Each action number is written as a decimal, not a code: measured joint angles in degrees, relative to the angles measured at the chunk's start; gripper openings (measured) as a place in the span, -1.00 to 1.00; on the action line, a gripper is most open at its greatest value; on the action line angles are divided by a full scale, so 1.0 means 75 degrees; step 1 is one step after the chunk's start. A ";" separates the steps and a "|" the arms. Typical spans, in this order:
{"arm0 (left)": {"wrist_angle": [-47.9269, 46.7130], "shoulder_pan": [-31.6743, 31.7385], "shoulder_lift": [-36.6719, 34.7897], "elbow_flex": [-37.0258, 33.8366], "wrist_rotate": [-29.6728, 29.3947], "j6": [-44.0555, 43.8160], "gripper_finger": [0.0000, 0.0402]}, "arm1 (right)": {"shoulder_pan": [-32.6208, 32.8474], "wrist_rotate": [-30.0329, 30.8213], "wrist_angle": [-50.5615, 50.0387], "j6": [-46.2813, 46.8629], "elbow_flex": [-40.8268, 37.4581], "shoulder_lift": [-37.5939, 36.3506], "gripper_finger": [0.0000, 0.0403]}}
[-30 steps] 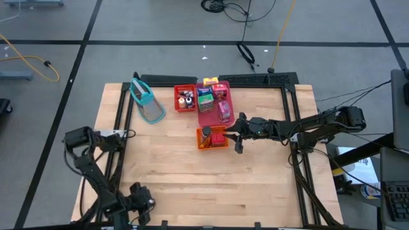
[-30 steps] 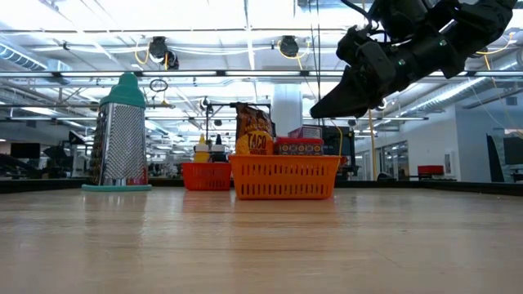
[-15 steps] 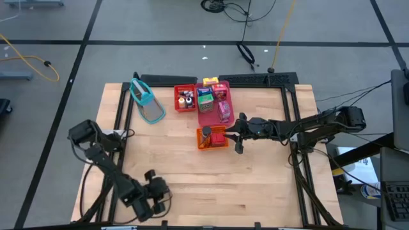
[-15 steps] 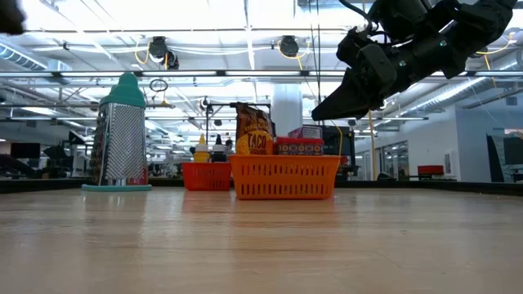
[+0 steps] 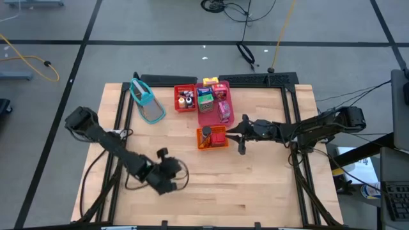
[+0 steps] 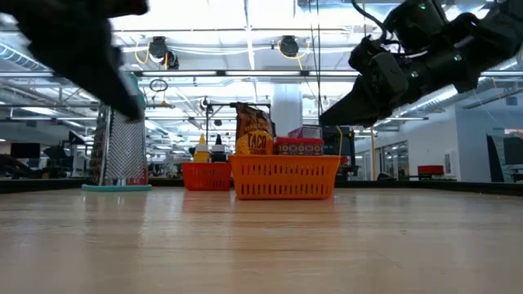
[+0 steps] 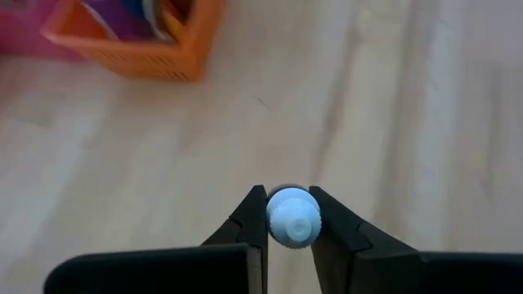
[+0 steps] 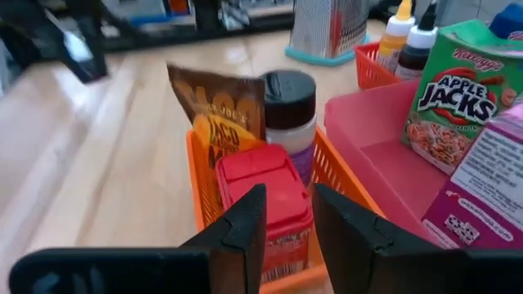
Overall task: Pick & Place Kitchen Items
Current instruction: Put the red food coloring bottle into the red bin
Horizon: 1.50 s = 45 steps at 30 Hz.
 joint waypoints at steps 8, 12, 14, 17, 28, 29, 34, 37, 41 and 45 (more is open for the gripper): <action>0.0057 0.1521 -0.0885 0.0002 -0.0270 0.1385 -0.76 | 0.0000 -0.0002 0.1328 0.0108 -0.0524 -0.0002 -0.54; 0.0118 0.2330 -0.1471 0.0009 -0.0553 0.2145 -0.76 | 0.0003 -0.0002 0.1354 0.0088 -0.0524 -0.0003 -0.54; 0.0129 0.2740 -0.1790 0.0009 -0.0557 0.2464 -0.76 | 0.0013 -0.0002 0.1360 0.0051 -0.0524 -0.0003 -0.54; 0.0218 0.3388 -0.2181 0.0012 -0.0577 0.2951 -0.76 | 0.0111 0.0019 0.1353 -0.0327 -0.0524 -0.0003 -0.54; 0.1046 0.5913 -0.2513 0.0012 0.0465 0.5110 -0.76 | 0.0560 0.0823 0.1321 -0.1221 -0.0837 -0.0898 -0.67; 0.1144 0.6163 -0.2513 0.0012 0.0627 0.5185 -0.76 | 0.0556 0.0826 0.1317 -0.1212 -0.0940 -0.1046 -0.69; 0.1575 0.7343 -0.2510 0.0012 0.1846 0.5431 -0.76 | 0.0554 0.0837 0.1325 -0.1113 -0.1576 -0.1914 -0.78; 0.1967 0.7915 -0.2497 0.0012 0.2666 0.5527 -0.76 | 0.0554 0.0837 0.1336 -0.1123 -0.1941 -0.2517 -0.82; 0.2453 0.8398 -0.2302 0.0012 0.3335 0.5879 -0.76 | 0.0554 0.0837 0.1352 -0.1145 -0.2327 -0.3226 -0.85; 0.2709 0.8817 -0.2025 0.0012 0.3675 0.5908 -0.76 | 0.0549 0.0837 0.1342 -0.1147 -0.2685 -0.3771 -0.86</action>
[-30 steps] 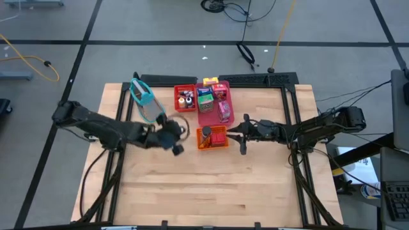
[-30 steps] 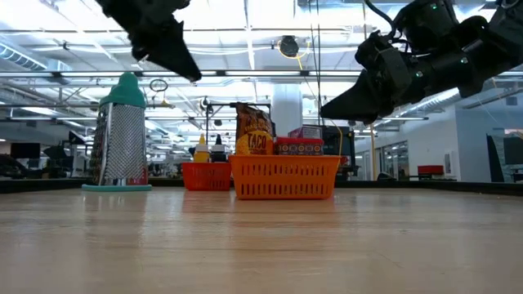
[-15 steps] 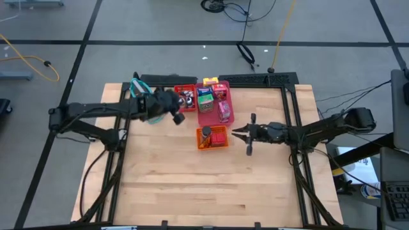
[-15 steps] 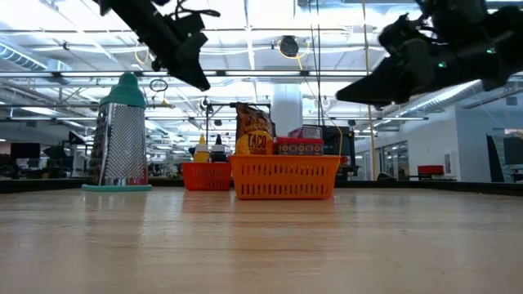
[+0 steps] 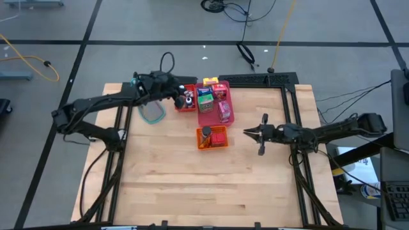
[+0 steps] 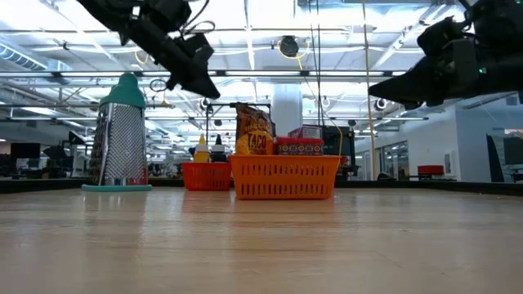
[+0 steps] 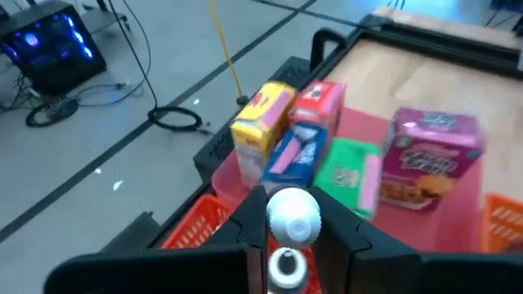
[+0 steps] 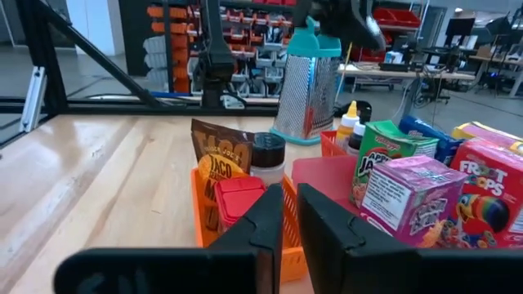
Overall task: Pick & Place Kitchen Items
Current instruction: Put the red food coloring bottle into the red bin
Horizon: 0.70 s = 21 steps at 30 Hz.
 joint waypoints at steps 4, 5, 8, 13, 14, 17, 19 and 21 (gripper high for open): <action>0.0218 0.0386 0.0371 -0.0003 0.0414 0.0084 -0.76 | -0.0004 0.0012 -0.0027 -0.0030 -0.0250 -0.0392 -0.86; 0.0324 0.0458 0.0452 -0.0003 0.0428 0.0039 -0.76 | -0.0004 0.0018 -0.0015 -0.0027 -0.0284 -0.0461 -0.87; 0.0612 0.0710 0.0719 -0.0003 0.0447 -0.0002 -0.76 | -0.0004 0.0006 0.0025 -0.0015 -0.0319 -0.0562 -0.86; 0.0842 0.1017 0.1128 -0.0001 0.0551 -0.0094 -0.76 | -0.0004 -0.0012 0.0008 -0.0021 -0.0331 -0.0574 -0.87; 0.0854 0.1073 0.1228 -0.0003 0.0640 -0.0105 -0.76 | -0.0004 -0.0011 -0.0005 -0.0023 -0.0331 -0.0572 -0.87; 0.0933 0.1142 0.1504 -0.0003 0.0693 -0.0090 -0.76 | -0.0004 -0.0006 -0.0003 -0.0024 -0.0334 -0.0572 -0.87; 0.0976 0.1167 0.1651 -0.0003 0.0650 -0.0020 -0.76 | -0.0004 -0.0006 -0.0001 -0.0024 -0.0339 -0.0572 -0.87; 0.1050 0.1190 0.1772 -0.0003 0.0560 0.0032 -0.74 | -0.0004 -0.0006 -0.0003 -0.0007 -0.0341 -0.0572 -0.87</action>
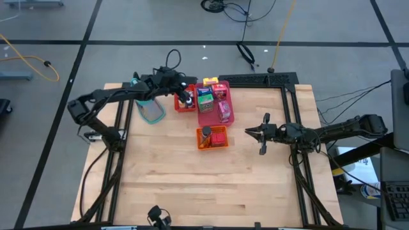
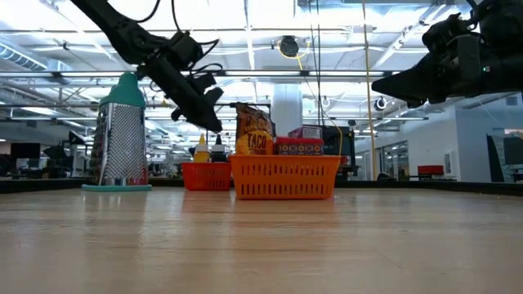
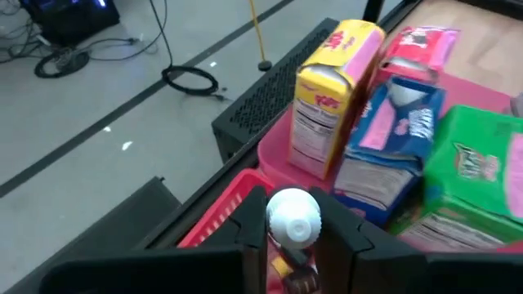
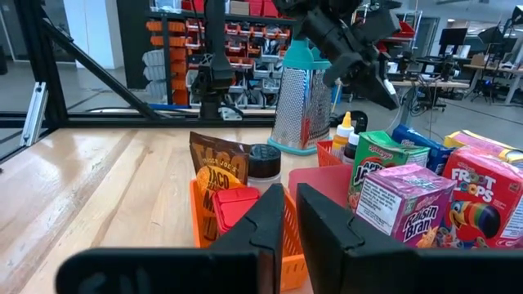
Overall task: Pick & Place Kitchen Items
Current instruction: Put the red food coloring bottle into the red bin, then return to Home Position
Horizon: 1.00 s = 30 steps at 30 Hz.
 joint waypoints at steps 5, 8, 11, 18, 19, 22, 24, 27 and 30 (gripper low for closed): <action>0.0194 0.0052 0.0152 -0.0003 -0.0082 -0.0034 -0.56 | 0.0000 0.0003 -0.0001 0.0000 -0.0004 0.0000 -0.87; 0.0276 0.0043 0.0155 -0.0003 -0.0098 0.0089 -0.53 | 0.0000 0.0003 -0.0002 0.0003 -0.0004 0.0000 -0.87; 0.0429 0.0040 0.0158 -0.0003 -0.0128 0.0095 -0.51 | 0.0000 0.0003 -0.0001 0.0003 -0.0007 0.0000 -0.87; 0.0499 0.0043 0.0158 -0.0003 -0.0163 -0.0092 -0.50 | 0.0000 0.0003 -0.0012 0.0006 -0.0012 0.0000 -0.87; 0.0500 0.0043 0.0158 -0.0003 -0.0163 -0.0088 -0.50 | 0.0000 0.0003 -0.0012 0.0006 -0.0013 0.0000 -0.87; 0.0502 0.0043 0.0158 -0.0003 -0.0166 -0.0063 -0.48 | 0.0000 0.0003 -0.0012 0.0006 -0.0013 0.0000 -0.87; 0.0502 0.0043 0.0158 -0.0003 -0.0166 -0.0081 -0.44 | 0.0000 0.0003 -0.0015 0.0009 -0.0013 0.0000 -0.87; 0.0502 0.0043 0.0158 -0.0003 -0.0213 -0.0095 -0.32 | 0.0000 0.0003 -0.0015 0.0009 -0.0013 0.0000 -0.87; 0.0502 0.0043 0.0158 -0.0003 -0.0324 -0.0115 -0.18 | 0.0000 0.0003 -0.0015 0.0011 -0.0013 0.0003 -0.86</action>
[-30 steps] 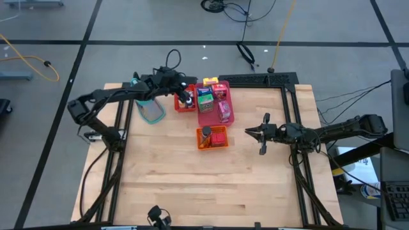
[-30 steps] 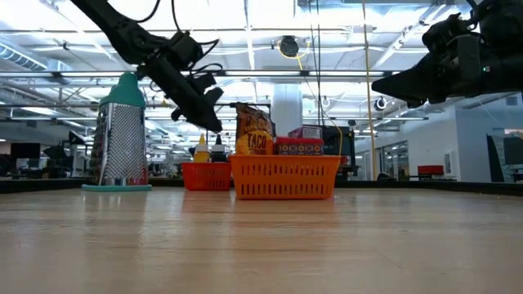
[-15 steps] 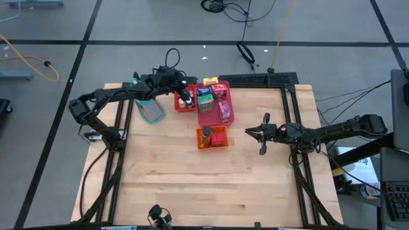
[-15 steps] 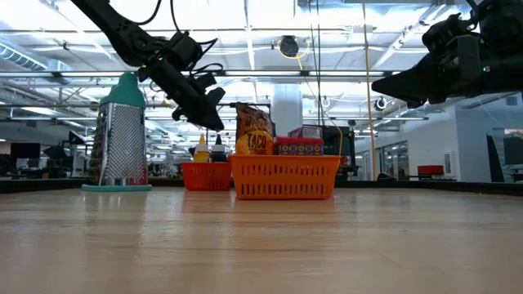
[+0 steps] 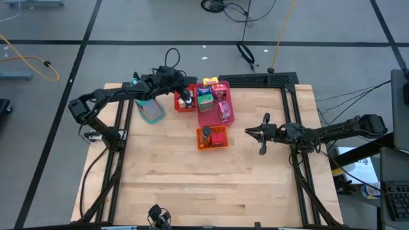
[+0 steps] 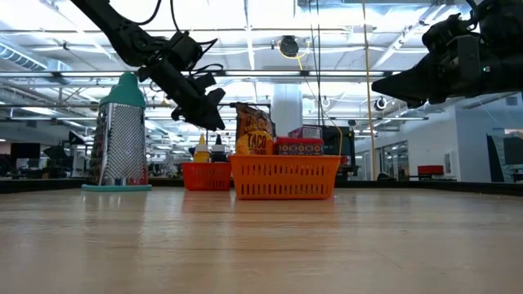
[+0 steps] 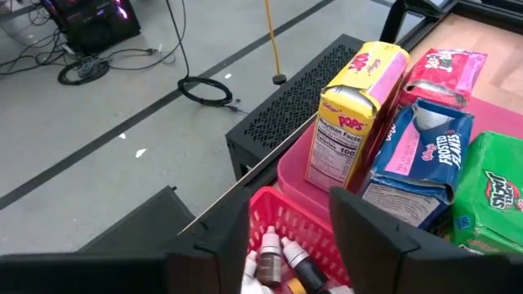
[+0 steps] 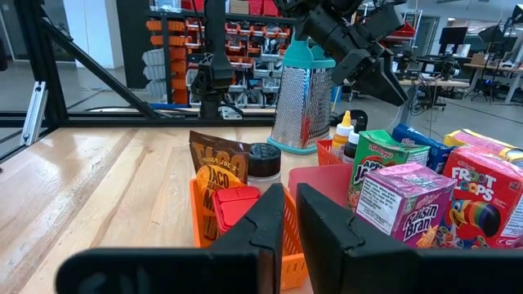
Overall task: Pick & Place Kitchen Items
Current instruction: Return to Home Position
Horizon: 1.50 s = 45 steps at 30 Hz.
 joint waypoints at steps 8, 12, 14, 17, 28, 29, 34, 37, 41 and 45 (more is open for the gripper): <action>0.0085 -0.0063 -0.0245 0.0000 0.0027 -0.0032 0.03 | 0.0000 0.0000 -0.0006 0.0000 -0.0003 0.0000 -0.87; -0.0026 -0.0230 -0.0693 0.0000 0.0029 -0.0032 0.04 | -0.0003 0.0000 -0.0006 0.0000 -0.0006 0.0000 -0.86; -0.0357 -0.0381 -0.1033 0.0000 0.0035 -0.0046 0.04 | -0.0002 0.0000 -0.0006 0.0000 -0.0006 0.0000 -0.87; -0.1053 -0.0676 -0.1616 0.0000 0.0031 0.0177 0.04 | 0.0000 0.0003 -0.0003 0.0000 -0.0006 -0.0003 -0.87; -0.1281 -0.2207 -0.4047 -0.1508 -0.0992 -0.0128 0.04 | -0.0006 0.0379 0.0246 -0.0215 -0.0006 -0.0261 -0.87; -0.1197 -0.2372 -0.4350 -0.1868 -0.1083 -0.0229 0.04 | -0.0006 0.0379 0.0215 -0.0220 -0.0006 -0.0346 -0.87; -0.0819 -0.3305 -0.5861 -0.3596 -0.1551 -0.0494 0.04 | -0.0009 0.0379 0.0016 -0.0233 -0.0006 -0.0711 -0.86; -0.0367 -0.3770 -0.6683 -0.4408 -0.1943 -0.0719 0.04 | -0.0009 0.0376 -0.0040 -0.0233 -0.0006 -0.0737 -0.86; 0.0106 -0.4249 -0.7508 -0.5030 -0.2267 -0.0636 0.04 | -0.0009 0.0376 -0.0095 -0.0205 -0.0006 -0.0740 -0.86; 0.0164 -0.4659 -0.7888 -0.5739 -0.2242 -0.0584 0.04 | -0.0009 0.0376 -0.0434 -0.0149 -0.0006 -0.0739 -0.86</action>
